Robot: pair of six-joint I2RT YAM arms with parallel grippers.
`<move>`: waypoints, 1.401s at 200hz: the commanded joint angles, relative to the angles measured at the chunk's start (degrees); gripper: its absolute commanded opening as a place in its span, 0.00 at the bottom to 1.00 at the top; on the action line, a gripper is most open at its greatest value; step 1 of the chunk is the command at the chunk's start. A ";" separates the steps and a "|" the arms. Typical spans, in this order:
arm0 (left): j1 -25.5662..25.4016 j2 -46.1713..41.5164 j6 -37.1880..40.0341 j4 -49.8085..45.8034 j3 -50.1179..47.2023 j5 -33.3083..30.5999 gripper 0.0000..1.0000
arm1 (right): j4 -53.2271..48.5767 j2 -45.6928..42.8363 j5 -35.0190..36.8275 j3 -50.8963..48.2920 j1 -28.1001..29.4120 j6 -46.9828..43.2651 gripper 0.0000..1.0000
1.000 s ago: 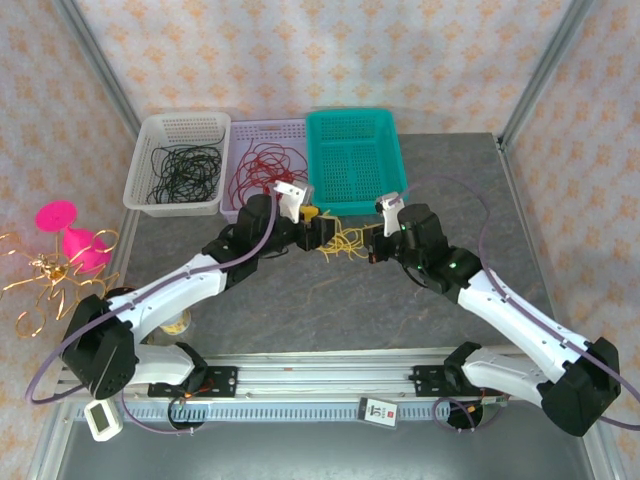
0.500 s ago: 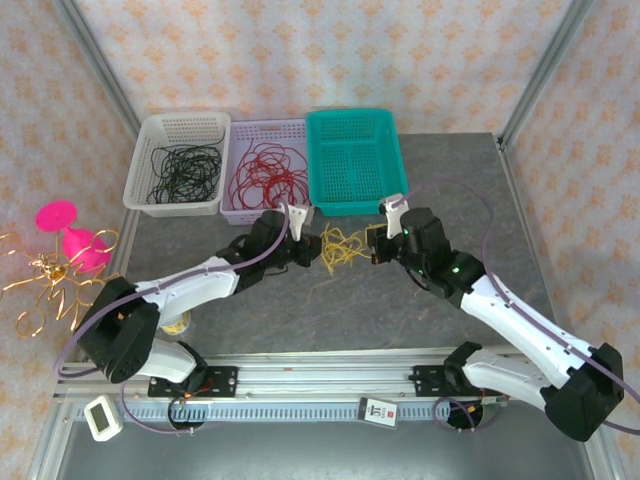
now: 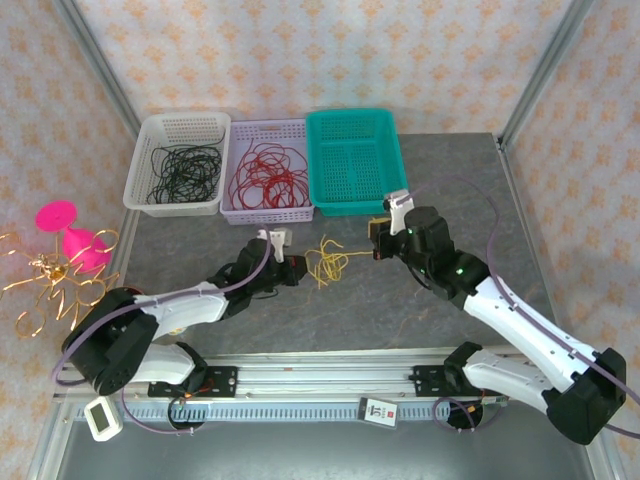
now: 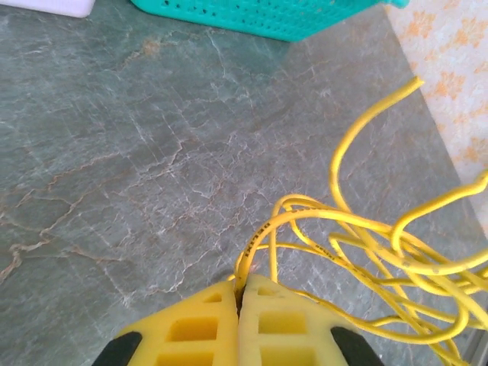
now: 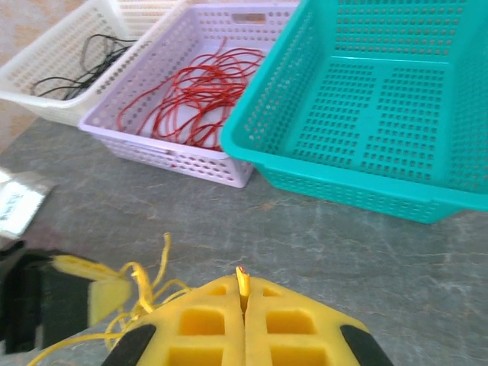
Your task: Untangle the cables
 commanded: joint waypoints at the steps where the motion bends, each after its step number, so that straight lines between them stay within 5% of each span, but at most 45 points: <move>1: -0.24 -1.52 -2.51 -0.13 -4.14 -3.99 0.00 | 0.26 -0.30 9.52 5.50 0.14 -2.08 0.00; 59: -0.24 -2.30 -4.74 -3.37 -8.26 -9.28 0.00 | 0.07 -0.24 21.04 12.12 0.13 -7.56 0.00; 280: -0.22 -4.09 -9.30 -8.95 -12.95 -16.44 0.00 | -2.39 3.83 23.04 35.49 -2.78 -18.15 0.00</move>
